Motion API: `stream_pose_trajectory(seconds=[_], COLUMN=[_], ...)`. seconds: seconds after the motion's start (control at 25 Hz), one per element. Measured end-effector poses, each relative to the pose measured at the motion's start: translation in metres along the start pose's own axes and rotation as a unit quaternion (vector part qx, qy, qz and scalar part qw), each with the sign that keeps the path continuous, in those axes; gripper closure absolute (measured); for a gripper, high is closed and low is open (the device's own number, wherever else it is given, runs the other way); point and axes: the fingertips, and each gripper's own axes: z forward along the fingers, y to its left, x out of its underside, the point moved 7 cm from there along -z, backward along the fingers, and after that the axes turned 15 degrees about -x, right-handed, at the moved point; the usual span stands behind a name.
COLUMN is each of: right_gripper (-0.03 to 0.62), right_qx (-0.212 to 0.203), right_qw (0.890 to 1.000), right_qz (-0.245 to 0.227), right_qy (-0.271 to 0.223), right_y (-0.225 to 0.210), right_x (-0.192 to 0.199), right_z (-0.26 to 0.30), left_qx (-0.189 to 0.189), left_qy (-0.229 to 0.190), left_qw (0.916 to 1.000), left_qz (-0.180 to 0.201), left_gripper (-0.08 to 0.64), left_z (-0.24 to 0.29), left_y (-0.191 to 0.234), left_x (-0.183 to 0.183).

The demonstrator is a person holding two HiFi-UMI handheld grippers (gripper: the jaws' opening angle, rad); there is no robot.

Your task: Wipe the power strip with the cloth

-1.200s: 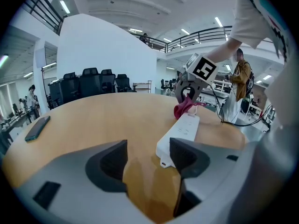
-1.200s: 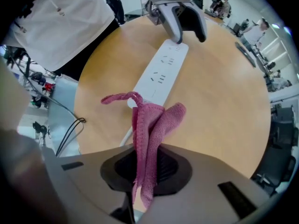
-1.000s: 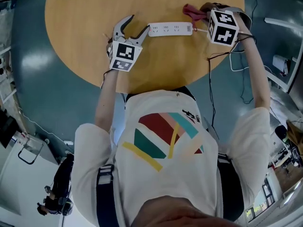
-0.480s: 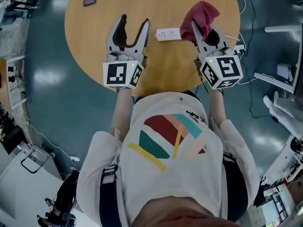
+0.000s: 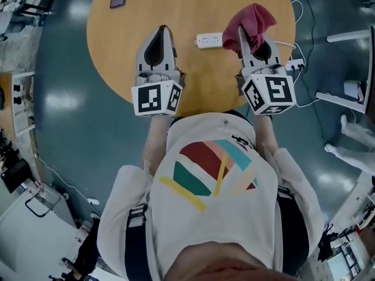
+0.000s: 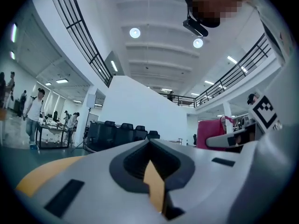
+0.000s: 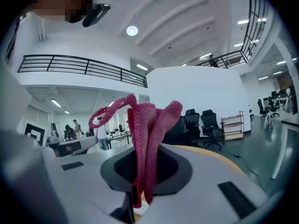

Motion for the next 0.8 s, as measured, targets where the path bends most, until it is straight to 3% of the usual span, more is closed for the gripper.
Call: stream_pose_trajectory(seconds=[0.32, 0.8], right_gripper=[0.554, 0.554], right_qx=[-0.017, -0.034], right_qw=[0.999, 0.998], right_qz=[-0.034, -0.043], right_qy=[-0.01, -0.006], right_y=[0.021, 0.023], right_x=[-0.011, -0.009], right_z=[-0.006, 0.0], left_qx=[0.001, -0.001], left_qy=[-0.009, -0.015], left_qw=[1.0, 0.9999], left_qz=[0.002, 0.007], left_gripper=[0.517, 0.517], left_z=[-0.007, 0.0], left_y=[-0.002, -0.001], left_x=[-0.01, -0.017])
